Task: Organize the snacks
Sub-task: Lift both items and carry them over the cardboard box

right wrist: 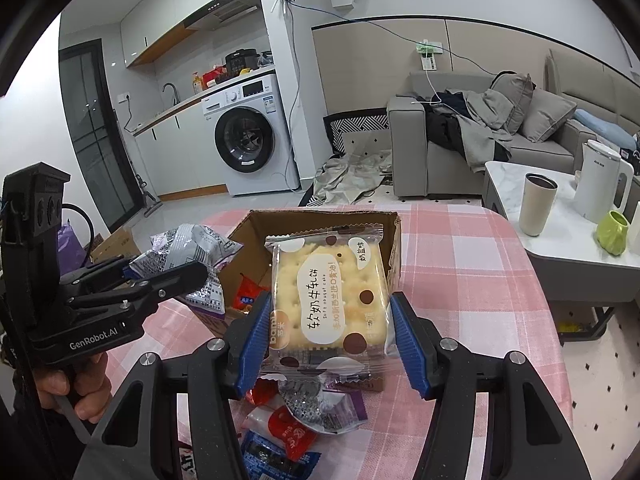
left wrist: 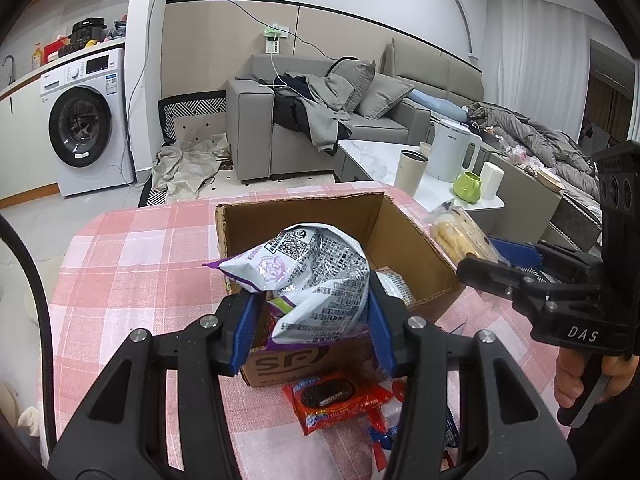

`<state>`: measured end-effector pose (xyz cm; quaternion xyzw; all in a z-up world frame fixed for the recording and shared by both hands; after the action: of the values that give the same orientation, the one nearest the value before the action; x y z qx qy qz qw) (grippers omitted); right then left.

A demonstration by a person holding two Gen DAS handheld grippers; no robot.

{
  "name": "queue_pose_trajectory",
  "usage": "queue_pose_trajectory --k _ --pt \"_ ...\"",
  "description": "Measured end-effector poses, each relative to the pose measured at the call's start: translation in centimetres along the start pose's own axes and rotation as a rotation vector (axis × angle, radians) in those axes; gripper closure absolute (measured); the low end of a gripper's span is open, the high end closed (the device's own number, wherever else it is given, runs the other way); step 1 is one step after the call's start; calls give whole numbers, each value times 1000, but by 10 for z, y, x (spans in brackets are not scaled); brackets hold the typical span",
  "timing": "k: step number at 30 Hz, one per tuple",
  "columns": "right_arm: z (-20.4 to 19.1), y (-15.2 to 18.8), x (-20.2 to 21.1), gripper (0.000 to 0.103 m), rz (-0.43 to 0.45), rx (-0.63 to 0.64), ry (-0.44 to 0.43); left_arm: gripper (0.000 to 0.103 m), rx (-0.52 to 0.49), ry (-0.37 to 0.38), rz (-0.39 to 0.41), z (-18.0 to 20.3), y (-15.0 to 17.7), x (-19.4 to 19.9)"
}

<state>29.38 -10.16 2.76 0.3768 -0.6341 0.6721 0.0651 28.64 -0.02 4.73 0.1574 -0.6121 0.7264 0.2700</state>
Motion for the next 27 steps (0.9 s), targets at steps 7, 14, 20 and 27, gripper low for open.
queue_pose_trajectory --k 7,14,20,27 --pt "1 -2 -11 44 6 -19 -14 57 -9 4 -13 1 -5 -16" --pt "1 -7 -20 44 25 -48 -23 57 -6 17 -22 -2 -8 -26" --pt "0 -11 -25 44 43 -58 -25 57 -14 21 -23 -1 -11 -35" --pt "-3 -11 -39 44 55 -64 -34 57 -16 26 -24 -1 -14 -48"
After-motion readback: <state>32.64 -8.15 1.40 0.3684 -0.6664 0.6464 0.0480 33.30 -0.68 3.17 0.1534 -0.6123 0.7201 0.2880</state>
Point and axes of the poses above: each gripper's, at about its wrist camera, not at the fingertips, and x roughly against the way its jaws point, z to its right, y to its underside, the point moved 7 cm from there along -x, roughly the way its jaws point, and after that the axes turned 5 degrees about x, right-handed, at the moved point
